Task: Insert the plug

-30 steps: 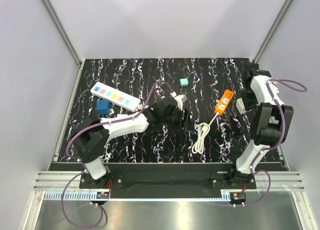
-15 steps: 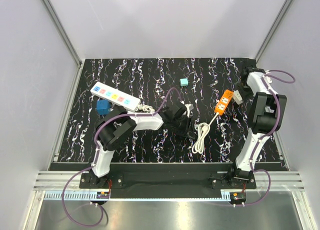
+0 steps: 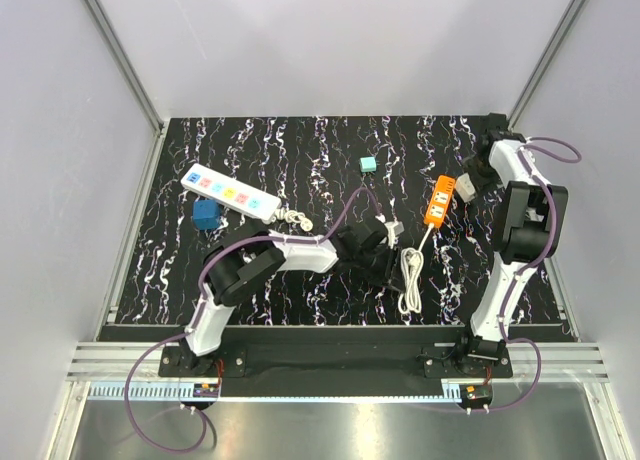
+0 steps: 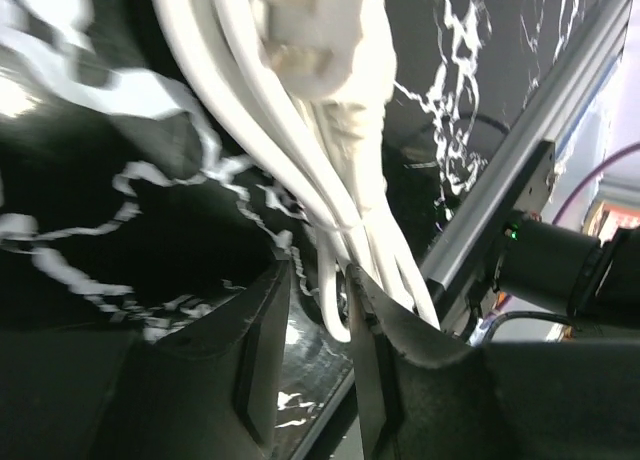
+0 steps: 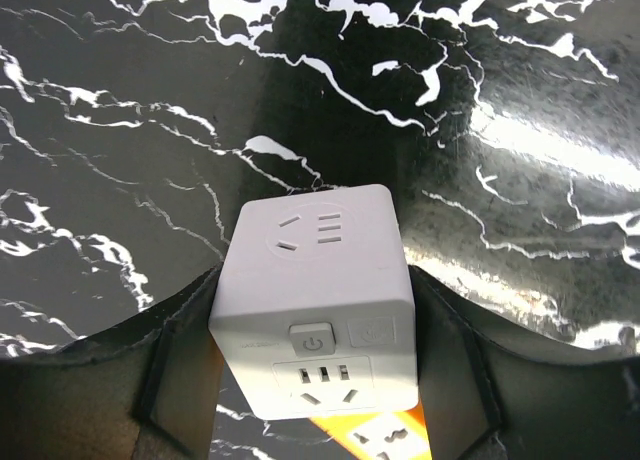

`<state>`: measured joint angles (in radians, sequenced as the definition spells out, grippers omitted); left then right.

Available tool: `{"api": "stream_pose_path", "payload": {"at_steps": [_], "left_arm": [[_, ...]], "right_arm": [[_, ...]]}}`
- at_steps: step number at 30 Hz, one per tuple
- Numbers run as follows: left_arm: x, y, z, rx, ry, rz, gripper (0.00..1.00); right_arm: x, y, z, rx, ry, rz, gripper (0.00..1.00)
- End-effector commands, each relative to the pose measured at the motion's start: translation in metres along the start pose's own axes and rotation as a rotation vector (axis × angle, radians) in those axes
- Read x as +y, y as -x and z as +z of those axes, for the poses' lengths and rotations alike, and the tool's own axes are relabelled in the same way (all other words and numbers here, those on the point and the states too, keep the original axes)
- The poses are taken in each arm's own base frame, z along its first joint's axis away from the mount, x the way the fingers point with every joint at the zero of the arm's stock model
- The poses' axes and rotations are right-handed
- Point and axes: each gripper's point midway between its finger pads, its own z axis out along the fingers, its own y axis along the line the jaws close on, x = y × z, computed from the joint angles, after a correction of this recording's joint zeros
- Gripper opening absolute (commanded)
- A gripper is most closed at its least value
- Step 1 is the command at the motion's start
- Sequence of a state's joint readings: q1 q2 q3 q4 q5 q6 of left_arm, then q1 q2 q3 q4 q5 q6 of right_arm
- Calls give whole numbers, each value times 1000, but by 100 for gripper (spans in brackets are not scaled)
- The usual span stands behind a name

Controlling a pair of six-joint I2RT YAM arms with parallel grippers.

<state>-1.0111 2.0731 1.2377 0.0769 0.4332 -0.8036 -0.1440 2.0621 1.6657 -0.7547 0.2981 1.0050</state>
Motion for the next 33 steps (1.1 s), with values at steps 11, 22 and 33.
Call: {"api": "stream_pose_path", "payload": {"at_steps": [11,22,33], "left_arm": [[4,76,-174,-323,272,163,99],[14,65,-282,-377,460,341,99],[45,57,-299,-388,598,365,99]], "right_arm": [[-16,2,-114,13,-156,532,0],[35,-45,-133,66,-196,667,0],[16,-52,-114,1,-325,778,0]]}}
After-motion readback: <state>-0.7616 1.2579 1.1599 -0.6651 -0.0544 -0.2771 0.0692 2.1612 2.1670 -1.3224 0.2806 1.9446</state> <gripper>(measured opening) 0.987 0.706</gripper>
